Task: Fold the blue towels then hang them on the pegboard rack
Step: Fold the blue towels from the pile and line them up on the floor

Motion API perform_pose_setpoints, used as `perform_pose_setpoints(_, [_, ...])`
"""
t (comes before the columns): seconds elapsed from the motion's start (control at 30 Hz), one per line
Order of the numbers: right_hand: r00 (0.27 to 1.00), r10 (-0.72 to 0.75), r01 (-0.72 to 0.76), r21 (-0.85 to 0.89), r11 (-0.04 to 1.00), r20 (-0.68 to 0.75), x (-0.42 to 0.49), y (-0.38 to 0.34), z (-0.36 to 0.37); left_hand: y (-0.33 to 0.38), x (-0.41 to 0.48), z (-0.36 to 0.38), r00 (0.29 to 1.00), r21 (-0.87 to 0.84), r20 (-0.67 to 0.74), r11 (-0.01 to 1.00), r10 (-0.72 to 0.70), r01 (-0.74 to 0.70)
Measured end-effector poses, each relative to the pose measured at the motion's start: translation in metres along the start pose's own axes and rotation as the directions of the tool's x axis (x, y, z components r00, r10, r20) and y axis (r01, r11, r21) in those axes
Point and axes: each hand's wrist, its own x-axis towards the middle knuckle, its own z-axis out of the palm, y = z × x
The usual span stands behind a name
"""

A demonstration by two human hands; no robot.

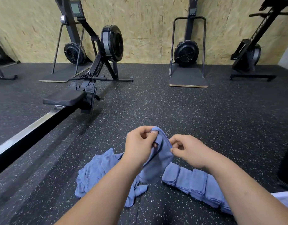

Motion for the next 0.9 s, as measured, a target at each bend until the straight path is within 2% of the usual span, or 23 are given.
perform_pose_setpoints(0.13, [0.995,0.066,-0.068,-0.022,0.997,-0.08,0.001,-0.001,0.001,0.005,0.001,-0.004,0.998,-0.22,-0.006,0.973,-0.067,0.064])
perform_pose_setpoints(0.3, [0.981,0.098,-0.092,0.046,0.995,-0.166,0.005,-0.003,-0.005,0.0,0.007,-0.009,0.99,-0.279,-0.107,0.959,-0.089,0.056])
perform_pose_setpoints(0.47, [0.985,0.075,-0.045,0.184,0.982,-0.154,0.004,0.003,-0.01,-0.001,0.011,-0.012,0.966,-0.385,-0.204,0.92,-0.156,0.068])
perform_pose_setpoints(0.6, [0.973,0.099,-0.042,0.264,0.964,-0.208,0.002,0.011,-0.018,-0.004,0.016,-0.019,0.932,-0.446,-0.286,0.892,-0.221,0.075])
perform_pose_setpoints(0.77, [0.926,0.194,-0.04,0.43,0.902,-0.322,0.001,0.012,-0.022,-0.017,0.021,-0.021,0.915,-0.363,-0.32,0.924,-0.245,0.12])
perform_pose_setpoints(0.9, [0.917,0.264,-0.022,0.621,0.784,-0.3,0.002,0.005,-0.022,-0.028,0.023,-0.017,0.958,-0.069,-0.245,0.988,-0.151,0.138])
